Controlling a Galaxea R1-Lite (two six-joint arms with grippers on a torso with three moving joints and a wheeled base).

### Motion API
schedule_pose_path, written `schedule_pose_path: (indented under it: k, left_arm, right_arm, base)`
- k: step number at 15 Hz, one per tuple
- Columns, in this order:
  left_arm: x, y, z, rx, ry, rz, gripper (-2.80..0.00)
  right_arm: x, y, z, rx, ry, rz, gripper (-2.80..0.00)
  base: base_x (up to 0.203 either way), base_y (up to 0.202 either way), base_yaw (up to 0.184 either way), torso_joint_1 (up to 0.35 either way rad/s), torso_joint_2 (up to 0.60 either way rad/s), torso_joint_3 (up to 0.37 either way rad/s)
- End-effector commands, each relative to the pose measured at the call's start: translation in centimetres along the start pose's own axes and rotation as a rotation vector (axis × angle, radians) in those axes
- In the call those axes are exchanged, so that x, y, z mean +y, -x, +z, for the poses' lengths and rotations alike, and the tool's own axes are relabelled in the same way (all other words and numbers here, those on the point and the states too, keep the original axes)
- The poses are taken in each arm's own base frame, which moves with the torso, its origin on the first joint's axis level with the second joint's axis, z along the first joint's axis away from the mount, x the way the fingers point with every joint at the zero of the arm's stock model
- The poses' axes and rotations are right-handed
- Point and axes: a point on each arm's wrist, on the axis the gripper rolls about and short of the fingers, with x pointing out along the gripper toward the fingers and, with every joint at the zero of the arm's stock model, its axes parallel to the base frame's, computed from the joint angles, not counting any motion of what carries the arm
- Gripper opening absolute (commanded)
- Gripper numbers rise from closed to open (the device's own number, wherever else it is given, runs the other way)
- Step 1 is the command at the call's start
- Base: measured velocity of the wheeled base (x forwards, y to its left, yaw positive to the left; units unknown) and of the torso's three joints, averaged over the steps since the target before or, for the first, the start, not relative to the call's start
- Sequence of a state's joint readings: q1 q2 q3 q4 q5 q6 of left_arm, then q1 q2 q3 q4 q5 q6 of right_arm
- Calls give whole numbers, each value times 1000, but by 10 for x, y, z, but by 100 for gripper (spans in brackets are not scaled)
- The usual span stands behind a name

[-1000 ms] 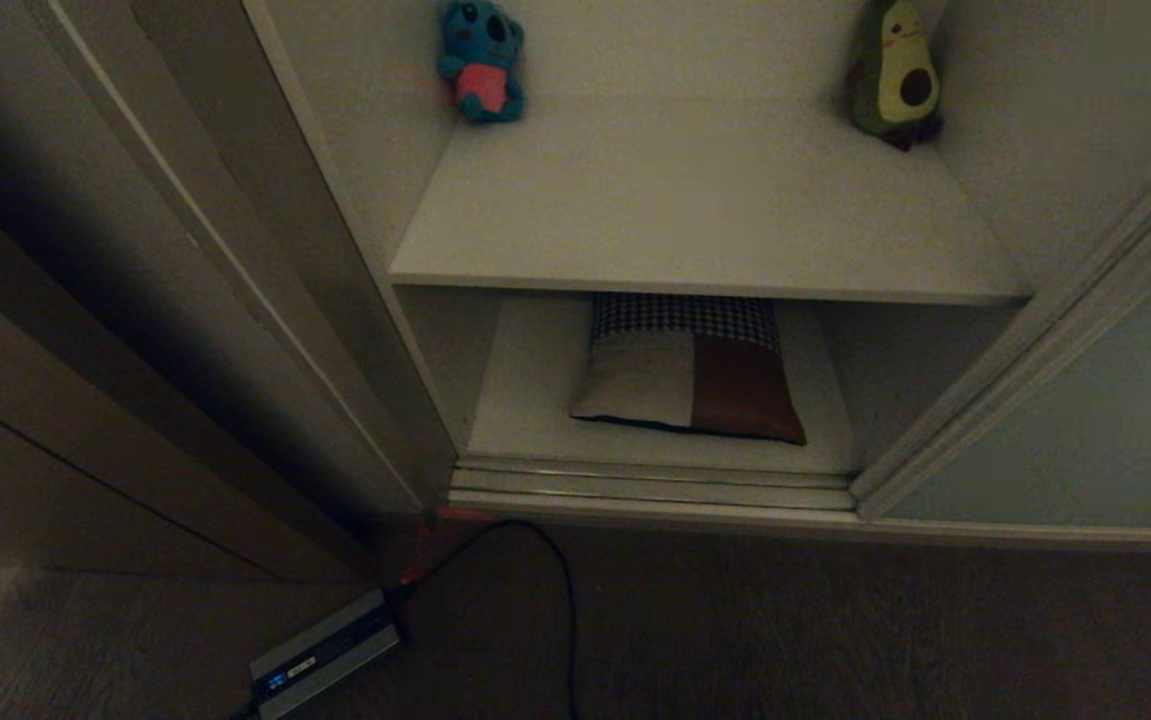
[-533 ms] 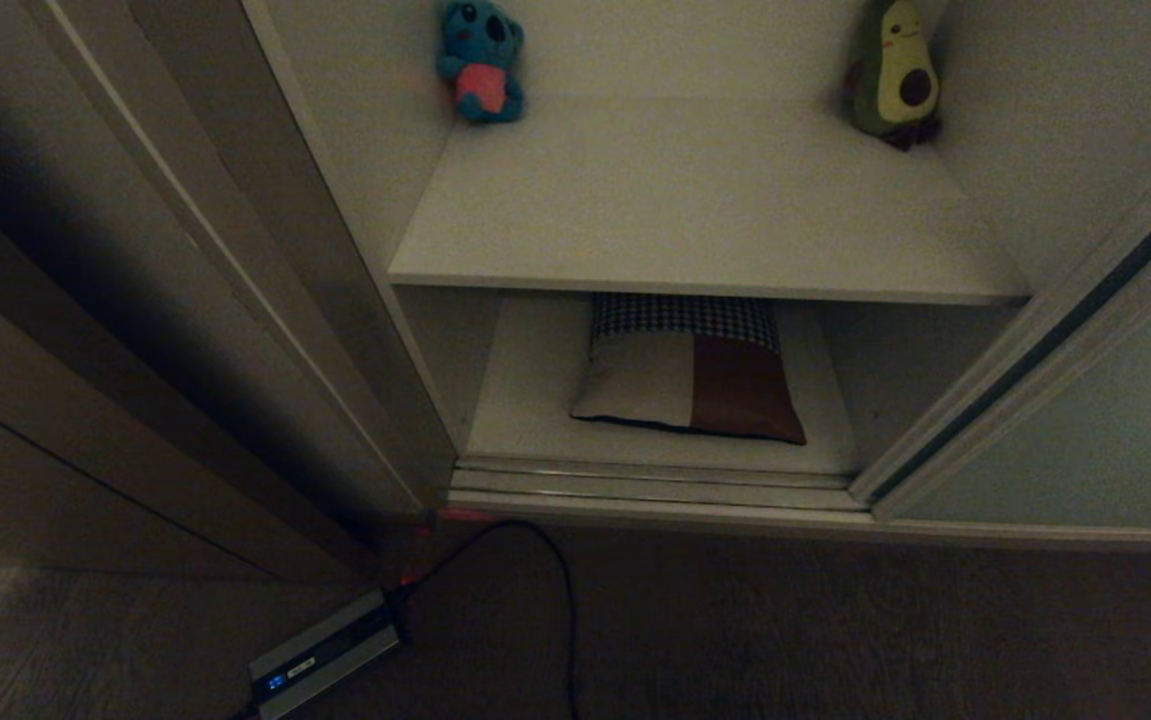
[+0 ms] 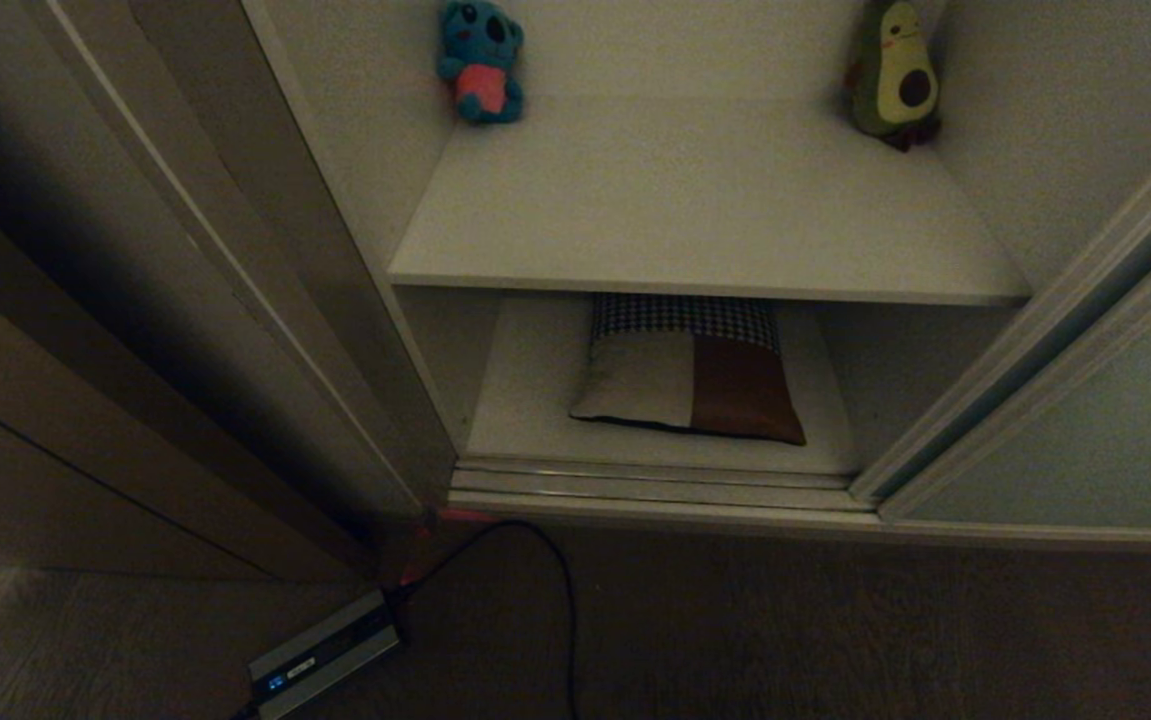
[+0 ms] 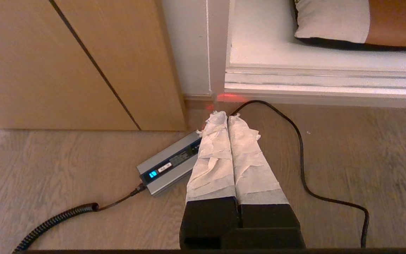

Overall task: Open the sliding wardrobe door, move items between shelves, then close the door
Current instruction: Place the pillow on the higher shelf

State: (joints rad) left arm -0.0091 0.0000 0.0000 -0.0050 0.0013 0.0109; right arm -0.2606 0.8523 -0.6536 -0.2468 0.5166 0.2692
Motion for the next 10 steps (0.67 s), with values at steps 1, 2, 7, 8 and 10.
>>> schedule_pose_path:
  k: [1, 2, 7, 8, 10]
  left_arm:
    - [0, 0, 0, 2, 0, 0, -280]
    - [0, 0, 0, 2, 0, 0, -280]
    - [0, 0, 0, -1, 0, 0, -280]
    - [0, 0, 0, 0, 0, 1, -280]
    - [0, 0, 0, 1, 0, 0, -280]
  right_arm:
    - [13, 29, -15, -49, 37, 20, -280]
    - [15, 36, -24, -46, 53, 19, -280]
    - [10, 58, -83, -2, 236, -81, -280]
    - [5, 63, -106, 28, 278, -146, -280]
    - [-3, 77, -149, 58, 334, -222, -280]
  base:
    - [0, 0, 0, 0, 0, 0]
    - [0, 0, 0, 0, 0, 0]
    - [0, 0, 0, 0, 0, 0]
    - [0, 0, 0, 0, 0, 0]
    - [0, 0, 0, 0, 0, 0]
